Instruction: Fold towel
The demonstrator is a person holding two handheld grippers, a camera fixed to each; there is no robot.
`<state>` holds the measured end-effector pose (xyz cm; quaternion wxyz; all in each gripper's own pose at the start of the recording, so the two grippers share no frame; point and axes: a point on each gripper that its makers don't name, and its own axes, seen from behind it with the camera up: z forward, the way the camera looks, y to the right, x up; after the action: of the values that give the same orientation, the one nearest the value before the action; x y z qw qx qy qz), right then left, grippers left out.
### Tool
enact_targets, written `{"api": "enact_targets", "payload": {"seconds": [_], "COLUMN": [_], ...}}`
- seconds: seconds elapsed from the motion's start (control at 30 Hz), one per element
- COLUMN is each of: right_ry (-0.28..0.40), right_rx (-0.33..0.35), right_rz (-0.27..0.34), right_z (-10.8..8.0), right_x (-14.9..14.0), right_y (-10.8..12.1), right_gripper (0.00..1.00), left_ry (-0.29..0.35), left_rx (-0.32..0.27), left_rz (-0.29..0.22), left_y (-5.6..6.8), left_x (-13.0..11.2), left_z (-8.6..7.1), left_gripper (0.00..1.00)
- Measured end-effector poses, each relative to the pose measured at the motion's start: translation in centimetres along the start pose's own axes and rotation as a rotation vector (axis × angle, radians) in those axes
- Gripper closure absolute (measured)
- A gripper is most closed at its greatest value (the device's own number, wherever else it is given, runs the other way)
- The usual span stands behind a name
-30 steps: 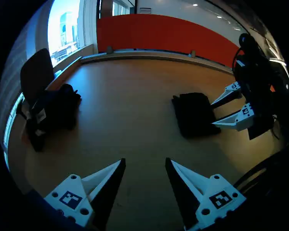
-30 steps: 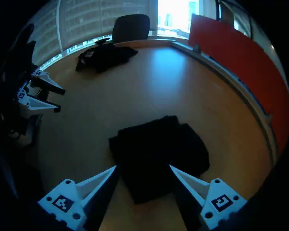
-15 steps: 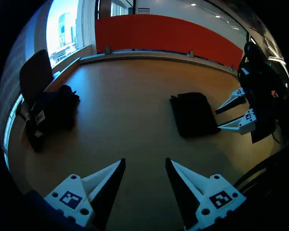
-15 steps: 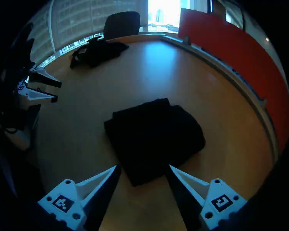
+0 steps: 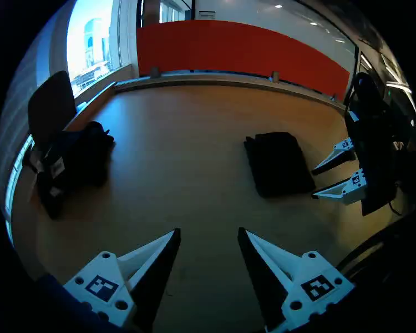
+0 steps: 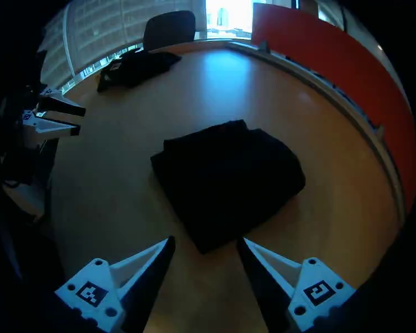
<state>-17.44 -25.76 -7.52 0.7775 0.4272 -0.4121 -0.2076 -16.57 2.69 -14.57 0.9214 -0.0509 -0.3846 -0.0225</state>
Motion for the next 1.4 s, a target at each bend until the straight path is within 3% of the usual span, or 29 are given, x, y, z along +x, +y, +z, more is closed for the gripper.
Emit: {"api": "enact_targets", "payload": {"seconds": [0.27, 0.6, 1.07, 1.4], "right_ry": [-0.014, -0.014, -0.024, -0.029], "right_rx": [-0.027, -0.038, -0.055, -0.048], "right_rz": [0.047, 0.083, 0.079, 0.079], "right_z": [0.4, 0.5, 0.8, 0.8], "right_x": [-0.5, -0.8, -1.3, -1.5], "right_y": [0.5, 1.1, 1.4, 1.4], "right_gripper": [0.33, 0.64, 0.67, 0.79], "left_ry": [0.001, -0.002, -0.002, -0.002], "left_rx": [-0.001, 0.001, -0.003, -0.004], "left_rz": [0.0, 0.002, 0.006, 0.007], "left_y": [-0.1, -0.2, 0.0, 0.0], "left_x": [0.0, 0.0, 0.1, 0.2], "left_z": [-0.1, 0.0, 0.2, 0.3], "left_gripper": [0.24, 0.25, 0.25, 0.25]}}
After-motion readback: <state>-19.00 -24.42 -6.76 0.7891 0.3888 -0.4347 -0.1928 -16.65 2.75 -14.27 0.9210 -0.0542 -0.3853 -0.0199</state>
